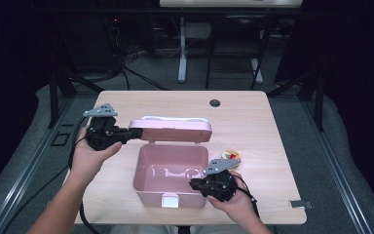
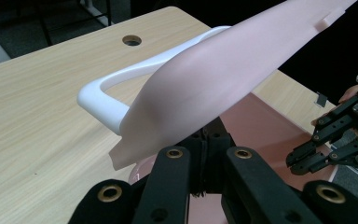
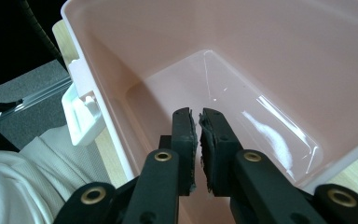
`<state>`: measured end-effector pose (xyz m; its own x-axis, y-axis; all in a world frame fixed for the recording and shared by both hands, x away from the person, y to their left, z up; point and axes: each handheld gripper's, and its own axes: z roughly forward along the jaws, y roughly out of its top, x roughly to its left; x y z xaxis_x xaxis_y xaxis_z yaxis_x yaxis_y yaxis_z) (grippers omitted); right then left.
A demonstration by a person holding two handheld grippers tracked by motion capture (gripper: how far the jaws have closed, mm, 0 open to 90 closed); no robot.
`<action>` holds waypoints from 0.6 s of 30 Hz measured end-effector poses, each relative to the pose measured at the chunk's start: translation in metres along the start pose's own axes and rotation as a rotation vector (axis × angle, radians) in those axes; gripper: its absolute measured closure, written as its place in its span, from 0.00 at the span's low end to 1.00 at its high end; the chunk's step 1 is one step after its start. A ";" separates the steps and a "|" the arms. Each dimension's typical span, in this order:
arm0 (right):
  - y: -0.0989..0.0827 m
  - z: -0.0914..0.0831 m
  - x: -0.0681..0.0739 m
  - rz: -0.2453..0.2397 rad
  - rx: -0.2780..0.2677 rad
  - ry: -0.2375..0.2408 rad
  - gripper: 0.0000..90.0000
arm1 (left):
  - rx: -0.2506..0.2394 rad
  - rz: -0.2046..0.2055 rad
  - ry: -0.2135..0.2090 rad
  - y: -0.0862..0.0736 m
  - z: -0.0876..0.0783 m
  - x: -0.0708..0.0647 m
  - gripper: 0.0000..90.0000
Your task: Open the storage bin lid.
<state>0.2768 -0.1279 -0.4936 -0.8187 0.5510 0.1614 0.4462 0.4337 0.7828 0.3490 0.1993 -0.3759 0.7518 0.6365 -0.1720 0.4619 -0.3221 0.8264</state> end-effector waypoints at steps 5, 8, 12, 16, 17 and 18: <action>0.000 0.002 0.001 -0.010 0.006 0.004 0.93 | -0.004 -0.011 0.010 0.000 -0.001 0.004 1.00; 0.000 0.003 0.000 -0.007 0.002 0.001 0.92 | -0.005 -0.019 0.014 0.000 -0.002 0.006 1.00; 0.000 0.004 0.000 -0.004 0.002 -0.003 0.92 | -0.006 -0.024 0.020 0.001 -0.001 0.008 1.00; 0.000 0.006 0.001 -0.007 0.010 -0.007 0.92 | -0.004 -0.029 0.024 0.001 0.000 0.011 1.00; 0.000 0.006 0.002 -0.010 0.014 -0.004 0.92 | -0.002 -0.029 0.025 0.001 0.000 0.011 1.00; 0.000 0.007 0.002 -0.015 0.015 -0.002 0.92 | -0.002 -0.033 0.026 0.001 0.001 0.012 1.00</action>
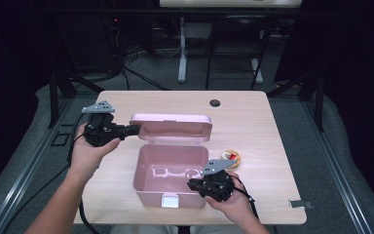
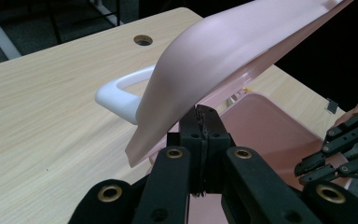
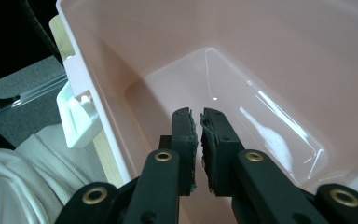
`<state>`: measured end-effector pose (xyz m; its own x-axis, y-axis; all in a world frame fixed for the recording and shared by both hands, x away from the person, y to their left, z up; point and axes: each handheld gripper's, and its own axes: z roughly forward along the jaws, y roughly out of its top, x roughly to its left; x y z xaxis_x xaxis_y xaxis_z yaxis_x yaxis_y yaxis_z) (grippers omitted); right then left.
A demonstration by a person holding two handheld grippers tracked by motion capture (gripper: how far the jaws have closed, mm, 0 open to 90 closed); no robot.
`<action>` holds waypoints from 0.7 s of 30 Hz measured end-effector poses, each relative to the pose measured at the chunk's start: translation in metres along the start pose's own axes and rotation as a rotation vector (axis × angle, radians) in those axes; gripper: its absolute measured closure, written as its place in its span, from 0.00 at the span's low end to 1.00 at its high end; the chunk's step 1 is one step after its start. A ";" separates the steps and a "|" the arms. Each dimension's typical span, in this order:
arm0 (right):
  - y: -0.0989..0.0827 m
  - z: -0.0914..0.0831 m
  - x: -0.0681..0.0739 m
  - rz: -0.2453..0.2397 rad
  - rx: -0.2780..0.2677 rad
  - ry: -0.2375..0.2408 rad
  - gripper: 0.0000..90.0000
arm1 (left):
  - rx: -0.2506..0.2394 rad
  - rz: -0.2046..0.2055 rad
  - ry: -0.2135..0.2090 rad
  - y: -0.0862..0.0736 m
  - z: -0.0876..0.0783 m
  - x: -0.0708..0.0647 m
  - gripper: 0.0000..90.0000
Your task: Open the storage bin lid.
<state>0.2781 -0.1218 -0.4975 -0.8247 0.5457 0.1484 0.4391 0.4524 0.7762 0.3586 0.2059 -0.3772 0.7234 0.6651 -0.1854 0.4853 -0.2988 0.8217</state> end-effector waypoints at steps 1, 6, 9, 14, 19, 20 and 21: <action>0.000 0.001 0.000 -0.001 0.002 0.002 0.92 | 0.000 0.001 0.001 0.000 0.000 0.001 1.00; 0.000 0.001 0.000 -0.009 0.007 -0.001 0.94 | 0.002 -0.002 0.003 0.001 0.002 0.002 1.00; 0.000 0.001 0.000 -0.011 0.007 -0.002 0.95 | 0.006 -0.004 0.003 0.001 0.004 0.002 1.00; 0.000 0.001 -0.002 -0.010 0.007 -0.006 0.96 | 0.004 -0.004 0.007 0.003 0.005 0.003 1.00; 0.000 0.001 -0.004 -0.005 0.002 -0.005 0.96 | 0.002 -0.006 0.018 0.004 0.006 0.005 1.00; 0.000 0.001 -0.004 -0.004 0.002 -0.004 0.96 | 0.001 -0.008 0.019 0.004 0.007 0.006 1.00; 0.000 0.001 -0.004 -0.004 0.002 -0.004 0.96 | 0.000 -0.012 0.021 0.005 0.007 0.006 1.00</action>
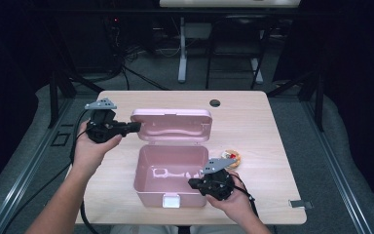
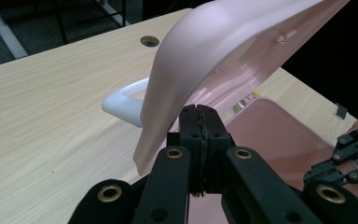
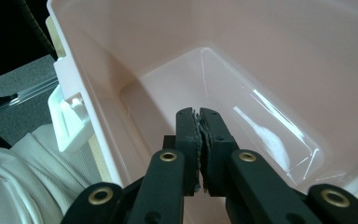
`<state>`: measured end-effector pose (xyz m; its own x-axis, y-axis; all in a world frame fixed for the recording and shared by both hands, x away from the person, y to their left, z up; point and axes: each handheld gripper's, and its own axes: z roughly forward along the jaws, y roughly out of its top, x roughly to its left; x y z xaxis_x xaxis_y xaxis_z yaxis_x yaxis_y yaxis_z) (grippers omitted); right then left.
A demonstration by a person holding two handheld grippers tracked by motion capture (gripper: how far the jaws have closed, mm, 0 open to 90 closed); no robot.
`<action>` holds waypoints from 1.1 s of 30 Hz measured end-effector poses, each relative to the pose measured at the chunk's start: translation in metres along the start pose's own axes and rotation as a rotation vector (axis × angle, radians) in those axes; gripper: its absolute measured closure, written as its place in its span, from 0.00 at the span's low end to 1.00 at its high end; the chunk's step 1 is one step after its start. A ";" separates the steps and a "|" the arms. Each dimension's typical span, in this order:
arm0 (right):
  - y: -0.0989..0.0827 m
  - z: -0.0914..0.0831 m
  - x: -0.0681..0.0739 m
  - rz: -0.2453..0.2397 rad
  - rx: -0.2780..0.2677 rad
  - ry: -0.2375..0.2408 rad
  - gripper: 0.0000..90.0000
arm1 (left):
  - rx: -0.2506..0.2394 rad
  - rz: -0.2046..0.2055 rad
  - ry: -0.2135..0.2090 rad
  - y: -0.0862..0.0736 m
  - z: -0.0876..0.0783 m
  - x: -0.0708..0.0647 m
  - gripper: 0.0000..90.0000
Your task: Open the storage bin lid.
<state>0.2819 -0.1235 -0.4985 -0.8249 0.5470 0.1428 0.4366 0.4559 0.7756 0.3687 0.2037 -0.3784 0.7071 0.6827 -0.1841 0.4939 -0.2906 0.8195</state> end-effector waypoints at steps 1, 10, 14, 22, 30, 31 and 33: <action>0.000 0.000 0.000 -0.001 0.000 -0.001 0.96 | 0.003 0.003 0.000 0.000 0.000 0.001 1.00; 0.000 0.000 0.000 0.003 -0.003 -0.004 0.96 | 0.008 -0.009 0.010 0.001 0.005 0.004 1.00; -0.001 0.000 0.000 0.002 -0.006 -0.004 0.96 | 0.007 -0.008 0.018 0.002 0.006 0.005 1.00; -0.001 0.000 0.000 0.001 -0.008 -0.006 0.96 | 0.004 -0.021 0.036 0.001 0.010 0.009 0.99; -0.002 0.000 0.000 0.004 -0.012 -0.013 1.00 | 0.022 -0.023 0.061 0.001 0.020 0.013 0.96; -0.002 0.000 0.000 0.001 -0.013 -0.016 1.00 | 0.023 -0.022 0.063 0.001 0.020 0.013 0.96; -0.002 0.000 0.000 -0.001 -0.013 -0.018 1.00 | 0.022 -0.023 0.066 0.001 0.021 0.013 0.95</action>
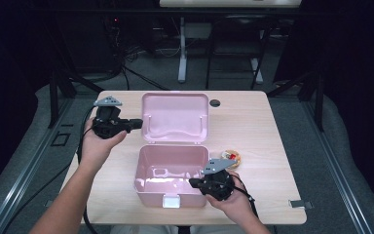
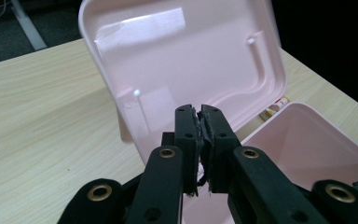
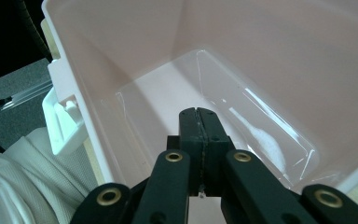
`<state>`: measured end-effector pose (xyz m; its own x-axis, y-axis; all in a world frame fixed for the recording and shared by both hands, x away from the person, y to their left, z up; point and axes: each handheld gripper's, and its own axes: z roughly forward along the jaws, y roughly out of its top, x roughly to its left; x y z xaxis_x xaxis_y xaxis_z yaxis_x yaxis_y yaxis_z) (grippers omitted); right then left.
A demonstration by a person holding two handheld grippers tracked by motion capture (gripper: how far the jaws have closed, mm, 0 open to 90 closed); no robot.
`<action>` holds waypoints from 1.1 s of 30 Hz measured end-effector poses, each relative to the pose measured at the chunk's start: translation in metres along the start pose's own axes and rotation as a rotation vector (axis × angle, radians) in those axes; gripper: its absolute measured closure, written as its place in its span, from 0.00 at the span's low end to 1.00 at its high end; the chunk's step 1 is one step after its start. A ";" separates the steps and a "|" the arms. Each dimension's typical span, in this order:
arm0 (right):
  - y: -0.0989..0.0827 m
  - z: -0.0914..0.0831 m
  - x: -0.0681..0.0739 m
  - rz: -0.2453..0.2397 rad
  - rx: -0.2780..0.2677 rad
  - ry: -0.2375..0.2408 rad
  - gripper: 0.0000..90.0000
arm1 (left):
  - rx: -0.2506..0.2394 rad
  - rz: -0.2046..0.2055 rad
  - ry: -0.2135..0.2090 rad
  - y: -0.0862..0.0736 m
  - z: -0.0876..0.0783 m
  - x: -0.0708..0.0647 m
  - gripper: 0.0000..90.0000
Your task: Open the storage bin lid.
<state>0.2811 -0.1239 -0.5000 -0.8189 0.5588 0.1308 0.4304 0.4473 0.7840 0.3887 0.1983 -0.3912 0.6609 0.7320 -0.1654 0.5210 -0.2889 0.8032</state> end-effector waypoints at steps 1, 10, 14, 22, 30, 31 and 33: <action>0.000 0.000 0.000 0.000 0.000 0.000 1.00 | 0.000 0.000 0.001 0.000 0.000 0.000 0.95; 0.000 0.000 0.001 -0.019 0.002 -0.015 1.00 | -0.002 -0.004 -0.008 -0.001 0.001 -0.001 0.92; 0.000 0.001 0.002 -0.016 -0.002 -0.019 1.00 | 0.007 -0.009 -0.016 -0.005 0.003 0.000 0.91; 0.000 0.000 0.002 -0.015 -0.005 -0.021 0.97 | 0.006 -0.024 -0.011 -0.019 0.002 0.005 0.80; 0.000 -0.001 0.003 -0.020 -0.012 0.009 0.89 | -0.011 -0.040 -0.016 -0.037 -0.002 0.008 0.73; 0.000 -0.001 0.003 -0.020 -0.017 0.007 0.87 | -0.011 -0.033 -0.016 -0.038 -0.003 0.008 0.73; 0.001 -0.003 0.003 -0.020 -0.018 0.003 0.85 | -0.026 -0.030 -0.008 -0.042 -0.005 0.007 0.72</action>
<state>0.2781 -0.1241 -0.4973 -0.8283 0.5480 0.1167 0.4073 0.4459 0.7970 0.3689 0.2186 -0.4231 0.6496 0.7350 -0.1946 0.5266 -0.2503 0.8124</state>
